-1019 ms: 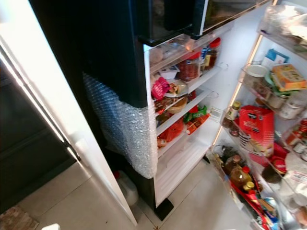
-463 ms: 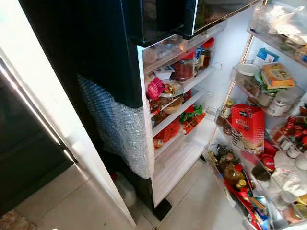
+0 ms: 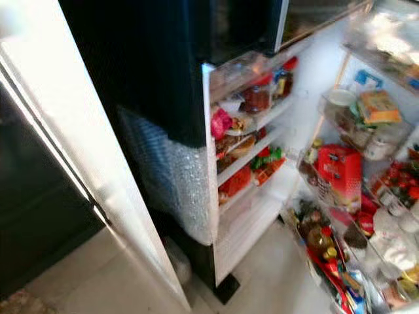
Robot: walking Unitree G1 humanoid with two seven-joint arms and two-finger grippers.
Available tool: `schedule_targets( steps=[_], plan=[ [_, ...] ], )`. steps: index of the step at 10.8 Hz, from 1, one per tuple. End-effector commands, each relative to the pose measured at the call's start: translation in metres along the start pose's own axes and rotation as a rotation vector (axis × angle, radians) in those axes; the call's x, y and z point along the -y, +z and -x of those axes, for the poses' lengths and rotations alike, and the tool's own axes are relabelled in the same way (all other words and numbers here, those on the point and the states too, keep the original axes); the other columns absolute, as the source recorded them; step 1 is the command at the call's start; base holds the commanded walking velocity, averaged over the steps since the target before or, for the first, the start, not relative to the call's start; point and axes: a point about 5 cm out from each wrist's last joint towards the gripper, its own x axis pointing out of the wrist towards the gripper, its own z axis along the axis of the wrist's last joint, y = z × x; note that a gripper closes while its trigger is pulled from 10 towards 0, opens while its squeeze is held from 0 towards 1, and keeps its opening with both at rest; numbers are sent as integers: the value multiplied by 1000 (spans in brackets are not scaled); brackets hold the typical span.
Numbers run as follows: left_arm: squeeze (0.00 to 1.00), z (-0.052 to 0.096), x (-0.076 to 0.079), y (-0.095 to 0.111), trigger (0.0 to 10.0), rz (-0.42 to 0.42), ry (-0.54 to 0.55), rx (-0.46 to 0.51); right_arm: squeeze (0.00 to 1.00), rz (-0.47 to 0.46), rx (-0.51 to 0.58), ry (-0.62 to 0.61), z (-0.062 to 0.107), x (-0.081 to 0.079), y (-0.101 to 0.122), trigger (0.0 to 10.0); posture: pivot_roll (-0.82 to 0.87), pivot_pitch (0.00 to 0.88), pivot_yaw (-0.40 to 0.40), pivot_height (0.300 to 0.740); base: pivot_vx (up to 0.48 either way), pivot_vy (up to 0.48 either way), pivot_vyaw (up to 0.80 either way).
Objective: Restocking fridge
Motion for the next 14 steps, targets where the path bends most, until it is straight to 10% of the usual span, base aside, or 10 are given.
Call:
schedule_targets(
  steps=[1, 14],
  plan=[
    [0, 1, 1, -4, 10000, -34, -15, -20, 0, -10, -13, -10, 1, 2, -4, 10000, -297, 0, 84, 740, -244, 0, 0],
    [0, 0, 1, -2, 10000, -29, -31, -14, 0, -68, -8, -43, 1, 2, -3, 10000, -296, 0, 95, 740, -142, 0, 0]
  ],
)
